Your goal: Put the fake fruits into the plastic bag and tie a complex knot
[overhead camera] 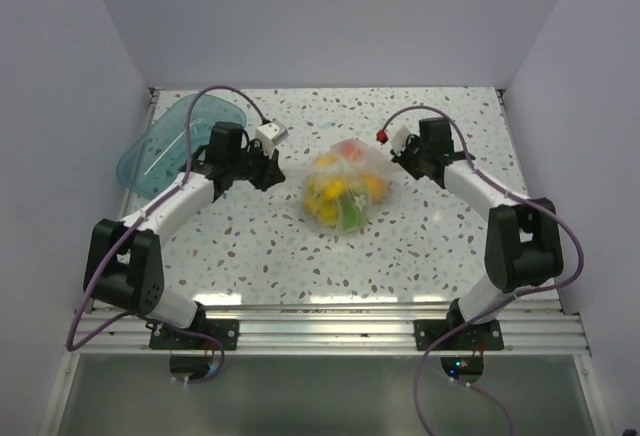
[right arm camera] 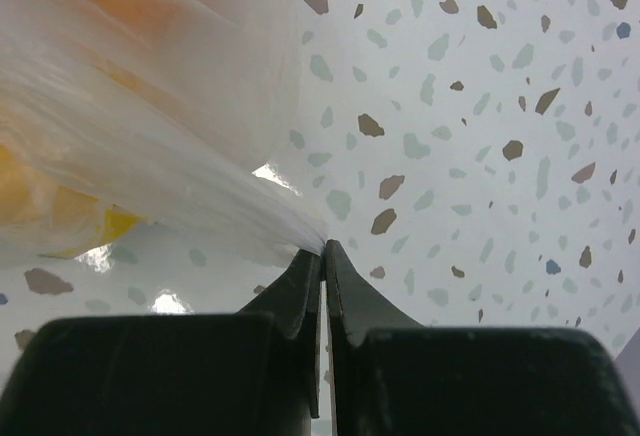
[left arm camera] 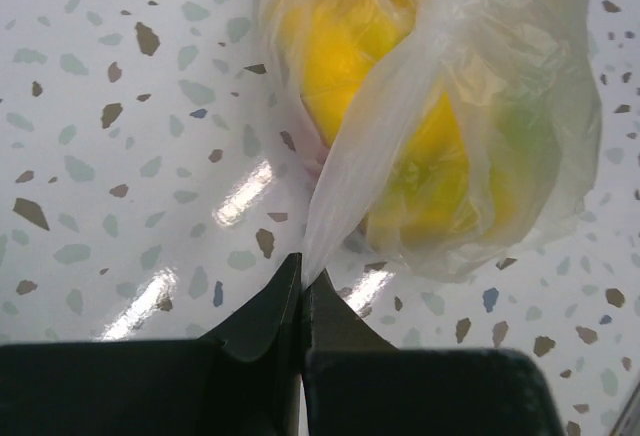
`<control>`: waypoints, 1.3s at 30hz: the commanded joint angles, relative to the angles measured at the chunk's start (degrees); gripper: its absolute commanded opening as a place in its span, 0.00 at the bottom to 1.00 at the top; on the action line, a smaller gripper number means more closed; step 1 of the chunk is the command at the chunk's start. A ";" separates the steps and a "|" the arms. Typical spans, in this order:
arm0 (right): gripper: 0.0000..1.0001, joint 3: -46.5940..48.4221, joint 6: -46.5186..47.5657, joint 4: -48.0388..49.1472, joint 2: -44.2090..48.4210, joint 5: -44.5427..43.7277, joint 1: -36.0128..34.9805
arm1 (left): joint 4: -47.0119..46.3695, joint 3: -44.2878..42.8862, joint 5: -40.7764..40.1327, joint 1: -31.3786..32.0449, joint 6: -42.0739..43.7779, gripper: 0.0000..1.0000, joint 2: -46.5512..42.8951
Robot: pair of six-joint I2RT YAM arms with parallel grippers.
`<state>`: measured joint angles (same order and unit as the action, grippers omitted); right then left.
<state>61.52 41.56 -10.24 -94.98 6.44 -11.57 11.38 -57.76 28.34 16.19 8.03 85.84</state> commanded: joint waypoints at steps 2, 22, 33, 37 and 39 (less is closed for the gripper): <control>0.00 8.59 -3.32 -16.28 10.76 -7.95 7.88 | 6.55 -6.90 5.14 -2.57 0.06 0.00 -6.04; 0.00 12.58 -15.10 -20.79 11.93 5.34 3.58 | 1.11 -12.47 -0.92 0.07 0.75 0.00 5.21; 0.44 13.79 -17.83 -28.77 14.64 11.93 3.05 | 2.24 -14.48 2.68 0.07 0.06 0.35 5.04; 0.77 16.00 -20.90 -31.76 19.38 14.04 3.05 | 6.72 -18.43 3.13 -0.10 -1.26 0.85 2.40; 0.85 17.23 -21.69 -34.13 20.97 14.65 3.05 | 9.88 -20.37 2.51 -0.63 -1.35 1.00 0.48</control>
<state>74.30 22.59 -40.36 -78.91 17.80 -8.36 18.57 -72.73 29.74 16.47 7.25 91.85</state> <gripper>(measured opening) 0.816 0.929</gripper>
